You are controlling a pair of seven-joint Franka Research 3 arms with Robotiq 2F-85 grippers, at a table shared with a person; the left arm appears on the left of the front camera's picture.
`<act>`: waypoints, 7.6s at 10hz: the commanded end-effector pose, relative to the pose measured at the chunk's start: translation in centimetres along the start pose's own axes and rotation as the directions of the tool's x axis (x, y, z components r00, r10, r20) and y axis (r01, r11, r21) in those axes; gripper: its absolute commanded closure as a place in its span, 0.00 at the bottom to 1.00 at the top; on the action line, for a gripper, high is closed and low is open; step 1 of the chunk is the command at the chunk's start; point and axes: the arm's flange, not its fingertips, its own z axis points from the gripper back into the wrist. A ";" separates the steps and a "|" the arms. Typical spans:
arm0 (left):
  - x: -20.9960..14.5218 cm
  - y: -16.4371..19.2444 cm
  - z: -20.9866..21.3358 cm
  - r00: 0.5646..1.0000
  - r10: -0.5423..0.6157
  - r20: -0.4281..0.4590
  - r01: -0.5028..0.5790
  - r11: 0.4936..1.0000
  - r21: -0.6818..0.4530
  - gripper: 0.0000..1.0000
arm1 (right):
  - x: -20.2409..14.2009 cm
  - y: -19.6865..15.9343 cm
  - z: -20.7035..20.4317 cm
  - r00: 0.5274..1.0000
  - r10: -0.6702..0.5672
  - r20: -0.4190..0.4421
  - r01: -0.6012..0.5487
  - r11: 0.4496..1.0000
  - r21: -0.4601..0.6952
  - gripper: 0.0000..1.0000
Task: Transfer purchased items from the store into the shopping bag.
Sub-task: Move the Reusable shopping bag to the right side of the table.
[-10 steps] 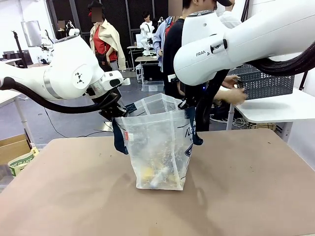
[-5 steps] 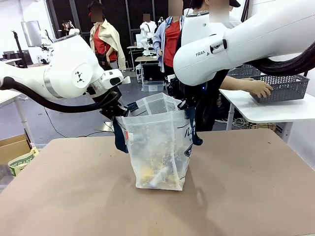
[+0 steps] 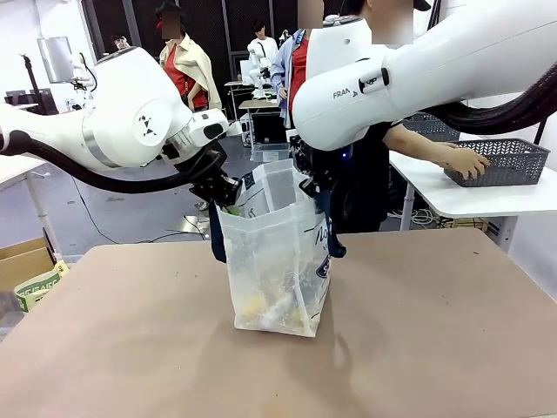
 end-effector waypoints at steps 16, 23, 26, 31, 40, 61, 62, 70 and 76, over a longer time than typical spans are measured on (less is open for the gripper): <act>0.5 -3.2 -1.3 1.000 -0.008 0.011 0.009 0.995 -0.100 1.00 | 5.1 2.6 -2.7 0.933 -0.354 -0.066 0.358 0.932 0.058 1.00; 0.5 -3.9 -1.9 1.000 -0.007 -0.010 0.007 0.996 -0.086 1.00 | 5.5 2.7 -2.4 0.931 -0.362 -0.046 0.364 0.930 0.051 1.00; 0.6 -4.3 -2.3 0.999 -0.036 0.024 0.037 0.996 -0.083 1.00 | 6.4 3.6 -2.6 0.921 -0.387 -0.044 0.389 0.916 0.101 1.00; 0.4 -4.3 -2.0 0.997 -0.052 0.056 0.057 0.994 -0.098 1.00 | 6.7 3.8 -3.0 0.915 -0.402 -0.049 0.405 0.908 0.109 1.00; -2.5 -5.0 1.7 0.991 -0.058 0.118 0.082 0.973 -0.215 0.00 | 7.2 3.8 -3.1 0.911 -0.410 -0.039 0.412 0.906 0.095 1.00; -0.1 -8.3 -0.9 0.985 -0.167 0.028 0.169 0.983 -0.068 0.00 | 7.4 3.8 -3.6 0.913 -0.405 -0.048 0.407 0.905 0.120 1.00; 0.0 -8.2 -1.0 0.986 -0.164 0.028 0.165 0.984 -0.062 0.00 | 7.4 3.8 -3.6 0.913 -0.406 -0.047 0.409 0.905 0.122 1.00; -0.5 -7.8 -0.6 0.988 -0.140 0.067 0.144 0.987 -0.073 1.00 | 7.4 3.7 -3.7 0.913 -0.405 -0.049 0.408 0.904 0.127 1.00; -1.3 -6.9 0.4 0.988 -0.122 0.098 0.134 0.983 -0.122 1.00 | 7.5 3.5 -3.6 0.909 -0.413 -0.052 0.416 0.900 0.130 1.00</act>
